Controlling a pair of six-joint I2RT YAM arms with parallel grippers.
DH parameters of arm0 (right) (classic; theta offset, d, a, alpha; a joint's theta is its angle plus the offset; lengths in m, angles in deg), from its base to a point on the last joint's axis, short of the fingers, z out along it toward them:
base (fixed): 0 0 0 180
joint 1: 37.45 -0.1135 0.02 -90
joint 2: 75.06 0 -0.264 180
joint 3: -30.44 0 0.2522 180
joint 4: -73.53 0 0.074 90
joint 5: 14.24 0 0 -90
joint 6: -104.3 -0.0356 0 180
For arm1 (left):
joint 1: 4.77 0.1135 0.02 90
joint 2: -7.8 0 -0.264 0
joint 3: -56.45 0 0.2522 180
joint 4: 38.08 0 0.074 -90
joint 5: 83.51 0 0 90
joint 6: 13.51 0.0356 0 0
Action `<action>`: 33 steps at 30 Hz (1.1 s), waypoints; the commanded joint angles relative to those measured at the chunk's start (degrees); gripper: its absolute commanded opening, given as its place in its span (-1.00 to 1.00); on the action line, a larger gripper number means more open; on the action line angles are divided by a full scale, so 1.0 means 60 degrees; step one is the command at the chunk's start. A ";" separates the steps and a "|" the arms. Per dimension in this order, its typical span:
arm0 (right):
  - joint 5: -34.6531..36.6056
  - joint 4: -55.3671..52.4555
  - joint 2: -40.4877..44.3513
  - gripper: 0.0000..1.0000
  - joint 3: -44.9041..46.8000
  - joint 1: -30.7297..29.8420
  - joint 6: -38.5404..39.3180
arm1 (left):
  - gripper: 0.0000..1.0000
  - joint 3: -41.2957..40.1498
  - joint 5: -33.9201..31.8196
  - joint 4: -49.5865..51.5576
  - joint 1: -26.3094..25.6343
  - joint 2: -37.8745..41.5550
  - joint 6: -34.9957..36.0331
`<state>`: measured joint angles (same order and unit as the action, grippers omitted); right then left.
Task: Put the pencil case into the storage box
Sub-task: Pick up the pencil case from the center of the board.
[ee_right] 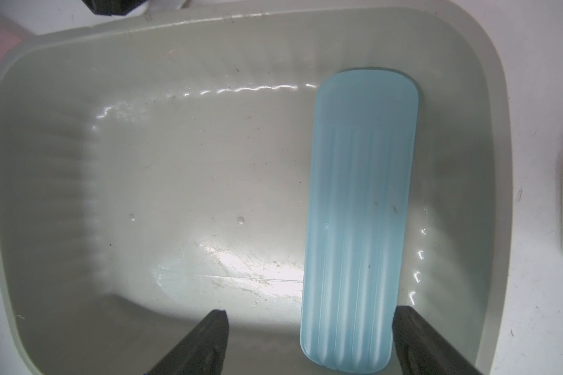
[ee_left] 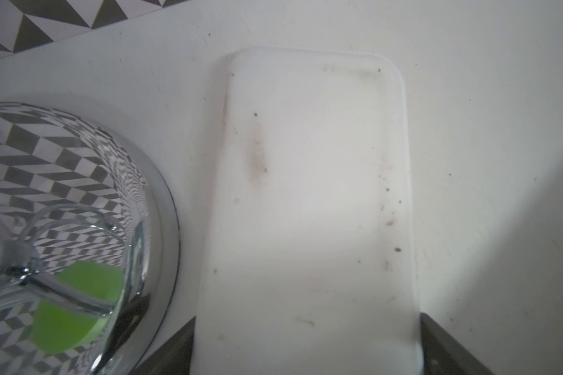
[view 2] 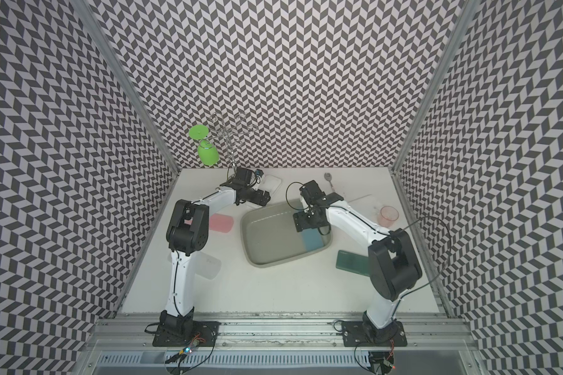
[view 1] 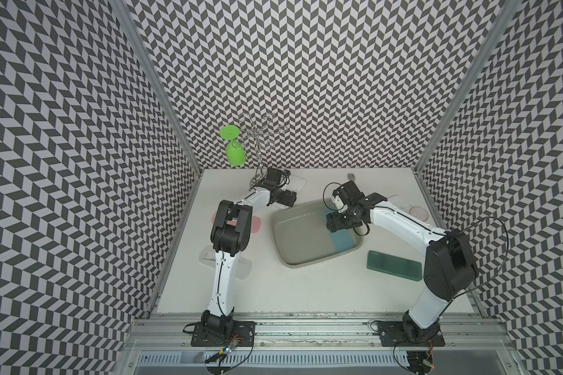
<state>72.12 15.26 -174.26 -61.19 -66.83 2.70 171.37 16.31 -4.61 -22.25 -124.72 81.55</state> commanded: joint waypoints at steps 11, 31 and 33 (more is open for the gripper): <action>0.0325 0.0364 0.0547 0.68 0.0035 0.0049 0.0030 | 0.69 0.1290 0.0476 0.1196 -0.0061 -0.0236 -0.0807; 0.0255 0.0996 0.1221 0.67 0.0736 0.0278 0.0017 | 0.67 0.1446 -0.0070 0.2095 -0.0729 0.1433 -0.1843; 0.0184 0.1231 0.1301 0.68 0.0884 0.0370 0.0027 | 0.67 0.1132 -0.0272 0.2245 -0.0967 0.1928 -0.1983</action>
<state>73.35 18.58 -168.60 -57.02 -65.54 2.70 178.87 15.96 8.30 -25.83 -120.42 71.47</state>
